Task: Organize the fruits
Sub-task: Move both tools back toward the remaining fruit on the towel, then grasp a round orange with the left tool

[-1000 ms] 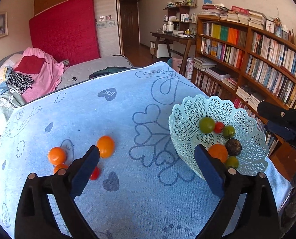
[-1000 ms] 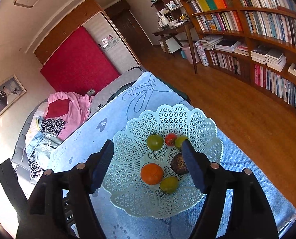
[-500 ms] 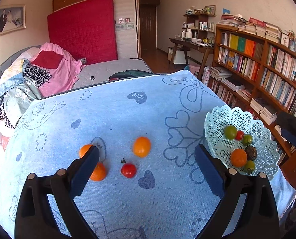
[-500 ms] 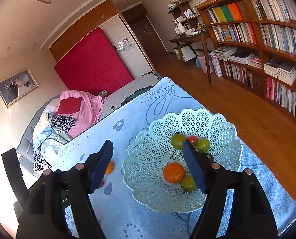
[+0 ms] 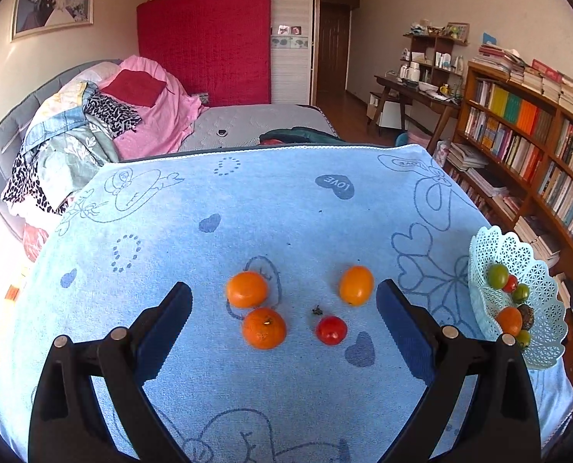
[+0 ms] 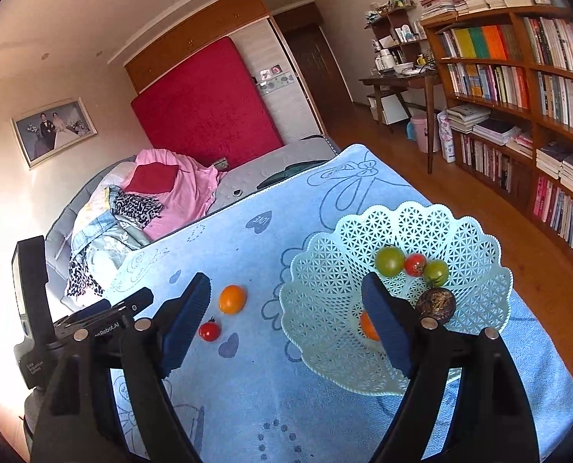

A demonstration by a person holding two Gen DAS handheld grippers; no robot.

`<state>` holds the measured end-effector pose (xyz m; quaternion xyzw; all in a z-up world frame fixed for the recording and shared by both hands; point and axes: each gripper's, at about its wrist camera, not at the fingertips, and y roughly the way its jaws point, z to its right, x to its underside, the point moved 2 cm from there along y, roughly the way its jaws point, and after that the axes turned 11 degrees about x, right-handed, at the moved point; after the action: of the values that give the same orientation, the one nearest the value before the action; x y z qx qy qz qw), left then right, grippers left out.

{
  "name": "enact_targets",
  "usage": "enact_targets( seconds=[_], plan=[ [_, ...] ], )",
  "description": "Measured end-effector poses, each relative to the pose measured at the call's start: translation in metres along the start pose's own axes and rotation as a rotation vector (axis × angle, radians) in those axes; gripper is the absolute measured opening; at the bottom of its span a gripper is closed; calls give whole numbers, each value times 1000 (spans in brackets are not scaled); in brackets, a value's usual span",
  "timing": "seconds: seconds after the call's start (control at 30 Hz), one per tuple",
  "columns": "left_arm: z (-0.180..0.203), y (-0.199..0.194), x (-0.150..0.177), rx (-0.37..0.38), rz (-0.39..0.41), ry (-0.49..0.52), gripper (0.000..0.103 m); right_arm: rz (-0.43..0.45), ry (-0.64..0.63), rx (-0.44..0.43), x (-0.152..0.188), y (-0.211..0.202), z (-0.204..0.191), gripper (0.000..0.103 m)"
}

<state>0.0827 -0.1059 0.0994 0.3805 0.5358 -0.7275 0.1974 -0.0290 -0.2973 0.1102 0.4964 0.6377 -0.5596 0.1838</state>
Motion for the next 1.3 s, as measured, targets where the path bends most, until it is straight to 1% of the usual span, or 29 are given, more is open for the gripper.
enact_targets(
  seconds=[0.2,0.43,0.63,0.8,0.83,0.9,0.93,0.97,1.03,1.1,1.17,1.2,1.27,1.3],
  plan=[
    [-23,5,2,-26,-15,-58,95,-24,-37,-14,10,7,-13,84],
    [-37,25,14,-46,-63,-99,95,-41,-88,-16,20,13,-25,84],
    [-41,45,22,-56,-105,-97,95,-52,-112,-15,25,17,-31,84],
    [-40,56,27,-51,-116,-82,95,-65,-120,-15,28,21,-31,84],
    [-40,57,28,-48,-116,-81,94,-67,-121,-15,28,22,-32,84],
    [-40,60,30,-41,-120,-79,89,-72,-124,-15,29,24,-32,84],
    [-40,62,30,-37,-126,-79,84,-74,-125,-14,29,24,-33,84],
    [-39,64,31,-32,-132,-79,81,-76,-127,-14,30,25,-33,84],
    [-39,68,33,-26,-138,-77,79,-81,-130,-14,31,27,-34,84],
    [-38,71,36,-22,-150,-71,75,-85,-134,-13,32,28,-36,84],
    [-37,74,37,-14,-158,-66,68,-88,-137,-12,33,30,-36,84],
    [-36,75,37,-9,-160,-64,67,-91,-137,-11,34,30,-37,84],
    [-36,78,38,0,-165,-62,60,-94,-139,-9,35,32,-37,84],
    [-36,79,39,5,-169,-63,59,-96,-140,-9,34,33,-37,84]
  ],
)
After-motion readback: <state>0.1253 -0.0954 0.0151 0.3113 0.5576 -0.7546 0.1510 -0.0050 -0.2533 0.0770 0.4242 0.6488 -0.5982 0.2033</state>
